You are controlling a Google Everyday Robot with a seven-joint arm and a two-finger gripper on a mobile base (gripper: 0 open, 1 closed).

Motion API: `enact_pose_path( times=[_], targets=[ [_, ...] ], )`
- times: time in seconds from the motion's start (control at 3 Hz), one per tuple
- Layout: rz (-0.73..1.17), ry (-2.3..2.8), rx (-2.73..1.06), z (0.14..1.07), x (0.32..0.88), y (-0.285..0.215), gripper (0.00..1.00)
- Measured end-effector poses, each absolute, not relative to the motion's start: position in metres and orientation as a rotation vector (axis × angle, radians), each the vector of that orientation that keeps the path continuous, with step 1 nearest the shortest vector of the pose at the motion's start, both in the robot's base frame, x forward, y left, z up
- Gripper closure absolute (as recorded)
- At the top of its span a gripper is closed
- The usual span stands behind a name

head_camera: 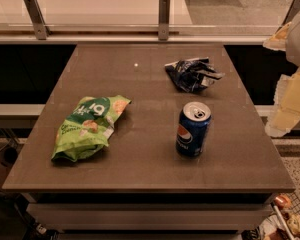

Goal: Pick blue chip bag

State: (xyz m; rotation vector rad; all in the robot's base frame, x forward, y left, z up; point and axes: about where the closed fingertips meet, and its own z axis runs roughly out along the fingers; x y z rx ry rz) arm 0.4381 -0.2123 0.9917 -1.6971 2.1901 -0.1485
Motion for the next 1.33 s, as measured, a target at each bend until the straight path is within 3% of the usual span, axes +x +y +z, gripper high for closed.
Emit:
enact_pose_path(
  times=[0.67, 1.33],
  targets=[
    [-0.145, 2.175, -1.676, 0.991, 0.445, -0.212, 0.00],
    [-0.059, 2.116, -1.540, 0.971, 0.495, -0.204, 0.00]
  ],
)
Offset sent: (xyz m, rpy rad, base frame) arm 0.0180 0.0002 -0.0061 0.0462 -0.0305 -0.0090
